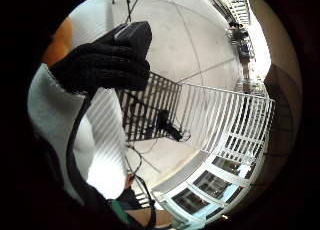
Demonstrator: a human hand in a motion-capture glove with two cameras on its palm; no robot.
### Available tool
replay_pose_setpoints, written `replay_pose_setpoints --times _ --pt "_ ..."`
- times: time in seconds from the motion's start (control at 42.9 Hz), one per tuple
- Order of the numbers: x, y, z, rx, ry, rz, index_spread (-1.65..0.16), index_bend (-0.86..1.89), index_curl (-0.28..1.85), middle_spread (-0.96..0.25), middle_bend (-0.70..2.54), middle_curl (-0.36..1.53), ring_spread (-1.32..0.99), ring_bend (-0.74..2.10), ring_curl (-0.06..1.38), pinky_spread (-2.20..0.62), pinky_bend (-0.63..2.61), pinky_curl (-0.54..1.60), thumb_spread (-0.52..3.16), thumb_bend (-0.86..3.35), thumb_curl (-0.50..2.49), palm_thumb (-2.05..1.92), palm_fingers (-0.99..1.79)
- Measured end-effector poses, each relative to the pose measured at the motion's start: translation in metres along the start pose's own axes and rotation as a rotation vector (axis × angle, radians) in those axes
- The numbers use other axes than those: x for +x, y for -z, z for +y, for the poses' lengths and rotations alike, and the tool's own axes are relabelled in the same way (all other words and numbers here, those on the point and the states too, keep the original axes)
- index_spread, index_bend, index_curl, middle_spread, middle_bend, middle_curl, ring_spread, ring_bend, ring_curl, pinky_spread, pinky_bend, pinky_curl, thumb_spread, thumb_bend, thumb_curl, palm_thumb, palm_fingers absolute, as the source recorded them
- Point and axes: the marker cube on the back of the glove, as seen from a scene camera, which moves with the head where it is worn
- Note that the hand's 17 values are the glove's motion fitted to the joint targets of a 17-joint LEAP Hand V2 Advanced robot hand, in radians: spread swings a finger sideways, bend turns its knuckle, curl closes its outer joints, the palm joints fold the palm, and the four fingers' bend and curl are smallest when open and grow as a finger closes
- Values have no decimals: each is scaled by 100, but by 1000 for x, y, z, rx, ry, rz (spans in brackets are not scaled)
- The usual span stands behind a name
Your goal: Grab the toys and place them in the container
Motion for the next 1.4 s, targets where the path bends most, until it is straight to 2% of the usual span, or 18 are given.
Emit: replay_pose_setpoints --times 0.117,0.256,0.326,0.396,0.42,0.536,0.606,0.769,0.863,1.002,1.166,1.399 --pt "-7 -9 -3 -62 -36 -64 -28 1 1 1 15 32 1 46 37 2 139 38 114 22 37 48 -21" --pt "-16 -9 3 -47 -75 -25 -31 15 5 1 15 32 -11 68 42 -15 131 36 126 43 48 78 4" --pt "-19 -6 10 -3 -83 38 -33 29 10 -4 19 31 -24 77 42 -28 122 31 121 49 53 88 38" --pt "-21 -1 13 73 -81 112 -34 34 12 -8 20 32 -34 81 42 -35 117 29 116 51 57 93 54" --pt "-21 2 13 103 -82 133 -34 41 14 -13 27 34 -37 85 43 -37 117 30 115 54 60 98 80" --pt "-18 10 16 162 -86 142 -33 47 18 -24 44 40 -44 94 43 -45 95 24 92 48 65 95 118" --pt "-16 15 17 138 -87 100 -32 48 21 -29 60 46 -45 98 46 -46 85 24 81 42 66 90 126" --pt "-21 59 25 97 -72 24 -30 50 25 -34 73 51 -44 104 48 -47 77 26 64 34 70 82 124" --pt "-38 113 35 154 -53 -10 -32 42 25 -36 63 50 -44 106 48 -47 86 30 63 27 72 74 108" --pt "-73 191 64 217 38 -8 -34 31 24 -39 53 49 -43 107 48 -47 90 32 64 25 75 70 103" --pt "-150 263 83 350 120 -23 -36 22 24 -41 47 48 -43 106 47 -46 90 34 67 23 79 69 103" --pt "-263 321 141 435 259 -10 -38 17 24 -43 39 49 -44 103 46 -46 86 34 70 22 84 68 105"
